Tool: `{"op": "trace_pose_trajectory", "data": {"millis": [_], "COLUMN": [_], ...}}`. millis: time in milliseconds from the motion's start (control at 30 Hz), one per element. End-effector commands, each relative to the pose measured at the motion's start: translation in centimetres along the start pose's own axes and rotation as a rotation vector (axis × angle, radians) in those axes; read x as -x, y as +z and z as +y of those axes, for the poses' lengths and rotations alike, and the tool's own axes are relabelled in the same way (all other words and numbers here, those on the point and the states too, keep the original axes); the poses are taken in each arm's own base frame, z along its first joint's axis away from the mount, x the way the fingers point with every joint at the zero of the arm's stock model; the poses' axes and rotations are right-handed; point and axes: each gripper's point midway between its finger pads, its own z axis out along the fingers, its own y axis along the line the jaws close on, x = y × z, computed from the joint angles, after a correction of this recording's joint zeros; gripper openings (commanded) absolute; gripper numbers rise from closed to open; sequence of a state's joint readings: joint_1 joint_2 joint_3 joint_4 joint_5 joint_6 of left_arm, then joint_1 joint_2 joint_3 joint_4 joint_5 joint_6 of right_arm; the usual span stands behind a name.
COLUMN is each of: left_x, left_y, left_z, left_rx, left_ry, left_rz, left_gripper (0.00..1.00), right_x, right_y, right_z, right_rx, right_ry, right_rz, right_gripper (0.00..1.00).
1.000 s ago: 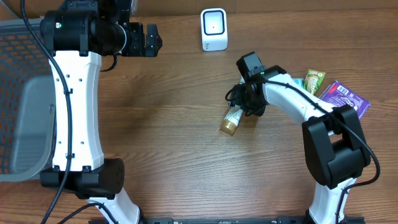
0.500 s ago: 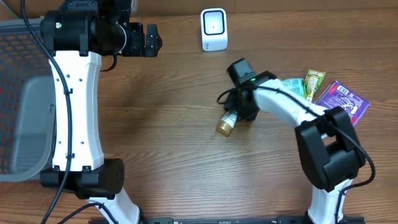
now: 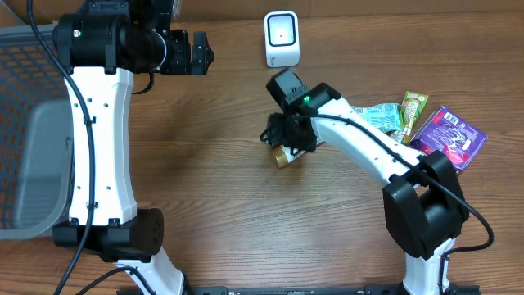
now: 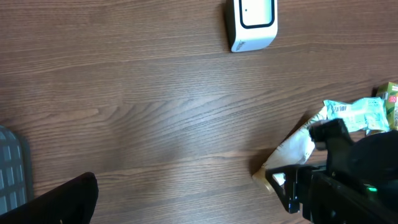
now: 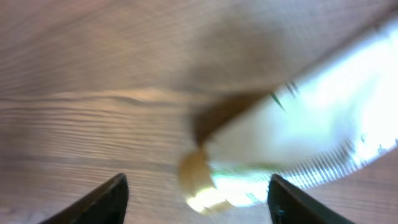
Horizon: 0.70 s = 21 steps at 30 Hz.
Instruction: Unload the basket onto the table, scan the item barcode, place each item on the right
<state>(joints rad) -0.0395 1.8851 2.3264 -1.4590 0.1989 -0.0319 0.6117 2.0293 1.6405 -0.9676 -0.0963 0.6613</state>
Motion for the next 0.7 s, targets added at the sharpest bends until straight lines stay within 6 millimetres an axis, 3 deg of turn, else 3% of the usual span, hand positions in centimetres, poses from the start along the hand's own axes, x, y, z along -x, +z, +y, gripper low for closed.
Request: {"op": "trace_pose_trajectory", "data": {"millis": [0, 167, 233, 367, 667], "left_x": [0.3, 0.3, 0.3, 0.3, 0.3], "left_y": [-0.5, -0.5, -0.5, -0.5, -0.5], "left_z": [-0.5, -0.5, -0.5, -0.5, -0.5], "left_rx": [-0.011, -0.012, -0.012, -0.011, -0.011], "left_ry": [-0.008, -0.007, -0.007, -0.008, -0.008], "left_rz": [-0.018, -0.018, -0.018, -0.018, -0.018], "left_gripper": [1.0, 1.0, 1.0, 1.0, 1.0], "right_x": [2.1, 5.9, 7.7, 10.2, 12.2], "right_y": [-0.9, -1.5, -1.9, -2.5, 1.2], "right_z": [1.4, -0.5, -2.4, -5.6, -7.2], "right_rx": [0.041, 0.022, -0.023, -0.041, 0.056], "right_ry": [-0.114, -0.337, -0.434, -0.52, -0.618], "right_rz": [-0.081, -0.175, -0.209, -0.231, -0.228], "right_gripper": [0.75, 0.87, 0.95, 0.96, 0.95]}}
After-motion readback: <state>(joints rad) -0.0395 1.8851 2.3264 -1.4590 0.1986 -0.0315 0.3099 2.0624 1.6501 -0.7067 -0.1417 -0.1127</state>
